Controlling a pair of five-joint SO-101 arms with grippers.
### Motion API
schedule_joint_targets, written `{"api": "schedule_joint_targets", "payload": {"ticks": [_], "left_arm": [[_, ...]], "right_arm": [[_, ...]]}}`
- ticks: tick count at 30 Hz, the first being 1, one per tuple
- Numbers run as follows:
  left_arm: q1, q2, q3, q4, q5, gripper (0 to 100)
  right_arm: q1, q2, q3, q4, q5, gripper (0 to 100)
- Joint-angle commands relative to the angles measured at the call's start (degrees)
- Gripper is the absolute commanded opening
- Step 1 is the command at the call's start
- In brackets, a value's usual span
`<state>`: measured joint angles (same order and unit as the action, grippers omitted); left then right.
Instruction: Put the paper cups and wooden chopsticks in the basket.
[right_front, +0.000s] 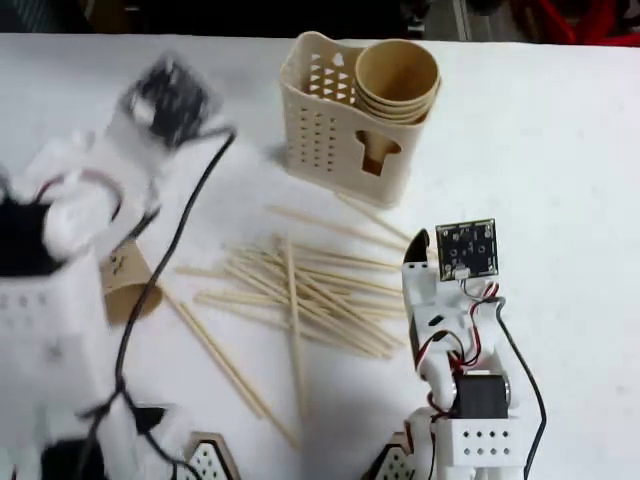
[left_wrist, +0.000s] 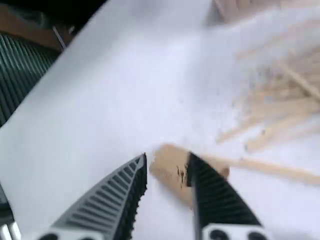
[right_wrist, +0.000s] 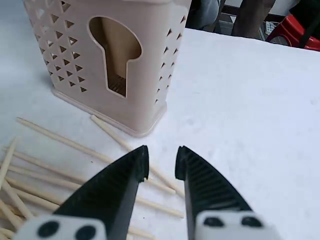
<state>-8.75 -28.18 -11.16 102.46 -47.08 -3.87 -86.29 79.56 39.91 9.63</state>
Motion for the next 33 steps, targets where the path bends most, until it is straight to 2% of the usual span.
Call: {"api": "schedule_joint_targets", "payload": {"ticks": [1,7,10,16,20,23,27,33], "left_arm": [[-6.7,-13.4,18.3,-2.7,-8.1,24],[-14.5,-23.9,40.8,-8.7,-21.5,24],[-18.6,-27.6,51.1,-14.2,-26.0,24],[-22.4,-31.9,71.6,-35.3,-26.9,24],[-22.2,-35.2,79.6,-43.4,-26.9,13],[-22.1,-40.0,79.9,-43.5,-26.5,3],[-22.1,-48.9,79.5,-41.1,-20.3,2],[-18.2,-61.8,71.5,-27.1,-14.6,2]], "right_arm": [[0.3,-0.4,-0.4,-0.9,0.1,10.4],[0.3,-0.4,-0.4,-0.9,0.1,10.4],[0.3,-0.4,-0.4,-0.9,0.1,10.4],[0.3,-0.4,-0.4,-0.9,0.1,10.4],[0.3,-0.4,-0.4,-0.9,0.1,10.4],[0.3,-0.4,-0.4,-0.9,0.1,10.4],[0.3,-0.4,-0.4,-0.9,0.1,10.4],[0.3,-0.4,-0.4,-0.9,0.1,10.4]]}}
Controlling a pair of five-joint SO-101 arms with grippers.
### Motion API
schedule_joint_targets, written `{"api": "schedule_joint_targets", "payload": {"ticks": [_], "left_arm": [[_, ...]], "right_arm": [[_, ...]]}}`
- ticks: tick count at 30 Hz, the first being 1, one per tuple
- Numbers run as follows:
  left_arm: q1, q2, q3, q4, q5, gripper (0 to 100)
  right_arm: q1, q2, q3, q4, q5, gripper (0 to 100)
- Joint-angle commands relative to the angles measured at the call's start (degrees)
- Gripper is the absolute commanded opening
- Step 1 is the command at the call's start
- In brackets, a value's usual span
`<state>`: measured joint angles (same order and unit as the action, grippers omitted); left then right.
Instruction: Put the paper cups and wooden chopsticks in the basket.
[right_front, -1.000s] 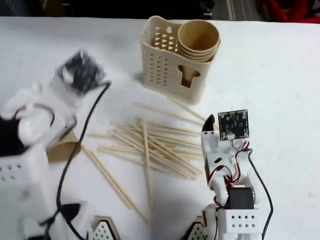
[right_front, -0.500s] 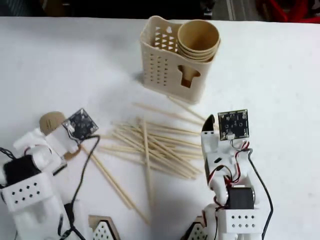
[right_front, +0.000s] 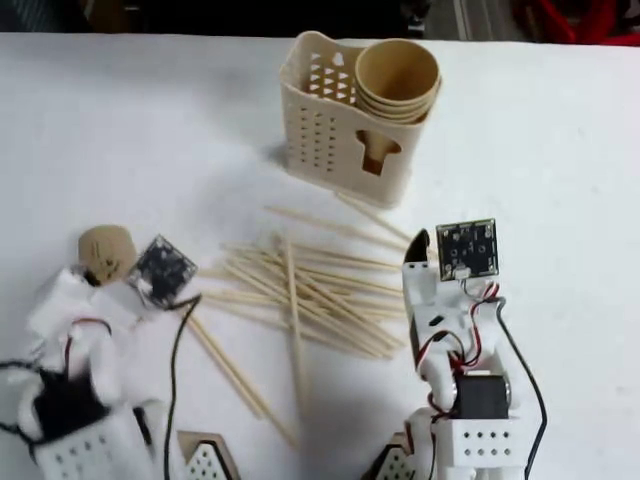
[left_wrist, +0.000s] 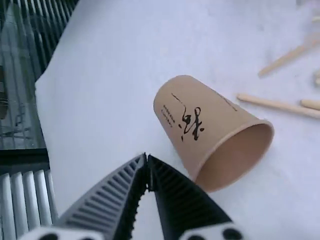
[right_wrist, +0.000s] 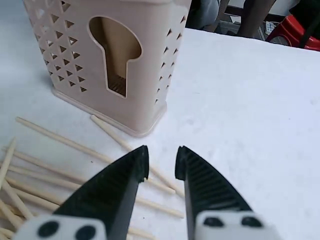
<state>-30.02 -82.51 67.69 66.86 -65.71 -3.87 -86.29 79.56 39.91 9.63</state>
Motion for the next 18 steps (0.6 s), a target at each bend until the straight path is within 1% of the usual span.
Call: {"api": "schedule_joint_targets", "payload": {"ticks": [1,3,6,7,9,11,13,16,17,18], "left_arm": [[4.3,-8.7,-9.1,10.5,5.1,2],[6.2,-9.5,-12.0,13.0,7.0,2],[6.7,-8.1,-13.7,13.6,7.6,2],[6.6,-7.3,-13.6,13.5,7.1,2],[6.3,-5.2,-13.3,14.1,4.0,3],[4.3,-3.0,-12.5,13.9,0.8,4],[2.3,-1.0,-11.6,13.9,-1.9,9],[-0.9,1.6,-9.2,13.9,-4.5,22],[-1.8,2.2,-8.5,13.9,-4.7,25],[-2.2,2.7,-7.8,13.9,-4.9,26]], "right_arm": [[0.3,-0.4,-0.4,-0.9,0.1,10.4],[0.3,-0.4,-0.4,-0.9,0.1,10.4],[0.3,-0.4,-0.4,-0.9,0.1,10.4],[0.3,-0.4,-0.4,-0.8,0.1,10.4],[0.3,-0.4,-0.4,-0.8,0.1,10.4],[0.3,-0.4,-0.4,-0.8,0.1,10.4],[0.3,-0.4,-0.4,-0.8,0.1,10.4],[0.3,-0.4,-0.4,-0.8,0.1,10.4],[0.3,-0.4,-0.4,-0.8,0.1,10.4],[0.3,-0.4,-0.4,-0.8,0.1,10.4]]}}
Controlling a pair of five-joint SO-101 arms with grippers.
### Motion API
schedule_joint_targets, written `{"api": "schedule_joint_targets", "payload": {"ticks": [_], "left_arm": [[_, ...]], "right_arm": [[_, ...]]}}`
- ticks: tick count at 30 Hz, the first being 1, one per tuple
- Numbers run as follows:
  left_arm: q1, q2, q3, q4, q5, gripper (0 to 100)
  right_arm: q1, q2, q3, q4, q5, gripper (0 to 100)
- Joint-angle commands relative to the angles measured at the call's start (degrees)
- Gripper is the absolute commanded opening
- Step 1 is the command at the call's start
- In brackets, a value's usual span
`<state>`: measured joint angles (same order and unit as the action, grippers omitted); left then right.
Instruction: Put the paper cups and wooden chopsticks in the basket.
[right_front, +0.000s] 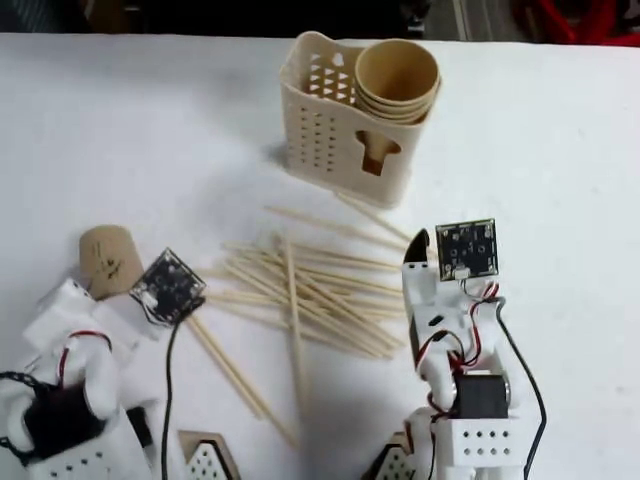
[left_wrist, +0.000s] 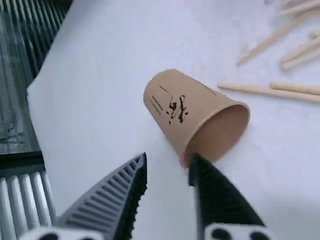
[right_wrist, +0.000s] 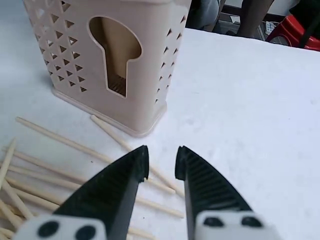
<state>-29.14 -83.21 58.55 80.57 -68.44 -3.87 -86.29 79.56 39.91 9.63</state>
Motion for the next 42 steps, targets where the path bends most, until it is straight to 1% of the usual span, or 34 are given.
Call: {"api": "schedule_joint_targets", "payload": {"ticks": [1,5,10,16,21,23,26,28,29,30,33,36,42], "left_arm": [[-3.4,4.0,1.8,0.1,-2.3,26],[-3.6,6.4,4.6,-4.3,-2.3,26],[-3.6,12.1,7.9,-13.6,-2.2,26],[-3.6,20.7,8.1,-21.8,-1.8,25],[-3.4,27.5,8.2,-29.1,-1.8,20],[-3.3,29.0,7.9,-29.9,-1.8,17],[-2.5,28.4,8.1,-29.6,-1.8,10],[-2.2,27.5,7.6,-28.0,-1.8,3],[-1.7,26.8,7.6,-27.0,-1.8,1],[-1.4,25.9,7.2,-25.6,-1.8,3],[0.0,23.0,4.3,-19.0,-1.1,2],[1.9,20.6,-1.0,-13.1,4.3,2],[9.8,20.4,-14.2,-3.3,13.6,2]], "right_arm": [[0.3,-0.4,-0.4,-0.8,0.1,10.4],[0.3,-0.4,-0.4,-0.8,0.1,10.4],[0.3,-0.4,-0.4,-0.8,0.1,10.4],[0.3,-0.4,-0.4,-0.8,0.1,10.4],[0.3,-0.4,-0.4,-0.8,0.1,10.4],[0.3,-0.4,-0.4,-0.8,0.1,10.4],[0.3,-0.4,-0.4,-0.8,0.1,10.4],[0.3,-0.4,-0.4,-0.8,0.1,10.4],[0.3,-0.4,-0.4,-0.8,0.1,10.4],[0.3,-0.4,-0.4,-0.8,0.1,10.4],[0.3,-0.4,-0.4,-0.8,0.1,10.4],[0.3,-0.4,-0.4,-0.8,0.1,10.4],[0.3,-0.4,-0.4,-0.8,0.1,10.4]]}}
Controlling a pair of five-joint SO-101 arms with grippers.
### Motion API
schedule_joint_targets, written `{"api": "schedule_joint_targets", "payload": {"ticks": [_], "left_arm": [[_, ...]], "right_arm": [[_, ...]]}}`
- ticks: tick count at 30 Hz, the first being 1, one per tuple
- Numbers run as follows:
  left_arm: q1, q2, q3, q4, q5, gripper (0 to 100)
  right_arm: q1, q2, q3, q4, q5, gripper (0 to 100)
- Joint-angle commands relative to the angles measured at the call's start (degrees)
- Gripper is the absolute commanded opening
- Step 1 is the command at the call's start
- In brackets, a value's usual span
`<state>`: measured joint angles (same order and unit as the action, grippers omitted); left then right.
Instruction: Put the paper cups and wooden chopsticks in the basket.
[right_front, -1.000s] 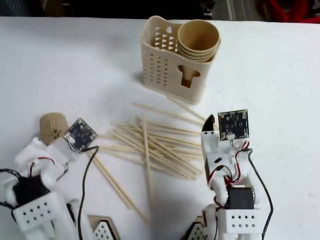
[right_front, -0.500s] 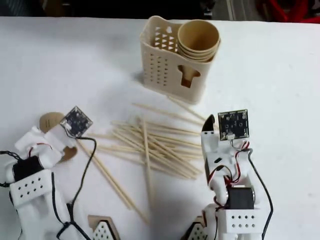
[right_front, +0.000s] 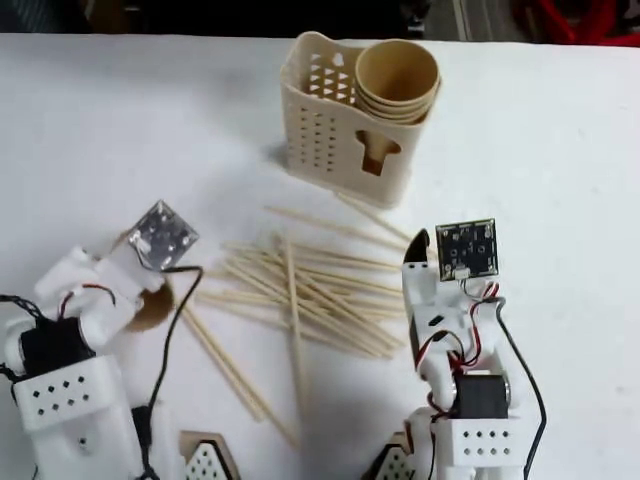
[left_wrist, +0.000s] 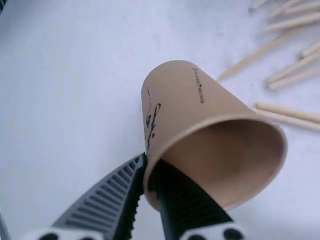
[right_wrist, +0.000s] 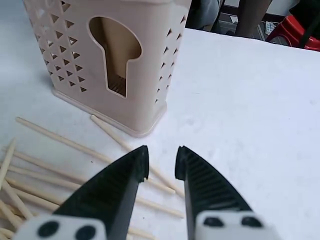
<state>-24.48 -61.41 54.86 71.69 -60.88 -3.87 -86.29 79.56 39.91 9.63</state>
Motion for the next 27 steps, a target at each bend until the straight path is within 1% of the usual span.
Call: {"api": "schedule_joint_targets", "payload": {"ticks": [1,7,13,20,23,27], "left_arm": [[6.5,-1.4,-13.0,6.7,7.8,2],[17.5,-0.6,-25.9,10.4,19.4,2],[26.6,10.1,-41.5,12.2,30.2,2],[39.4,25.5,-63.5,15.3,36.0,2],[42.5,32.1,-71.7,15.2,39.6,2],[47.3,40.8,-82.2,14.8,40.4,2]], "right_arm": [[0.3,-0.4,-0.4,-0.8,0.1,10.3],[0.3,-0.4,-0.4,-0.8,0.1,10.2],[0.3,-0.4,-0.4,-0.8,0.1,10.2],[0.3,-0.4,-0.4,-0.8,0.1,10.2],[0.3,-0.4,-0.4,-0.8,0.1,10.2],[0.3,-0.4,-0.4,-0.8,0.1,10.2]]}}
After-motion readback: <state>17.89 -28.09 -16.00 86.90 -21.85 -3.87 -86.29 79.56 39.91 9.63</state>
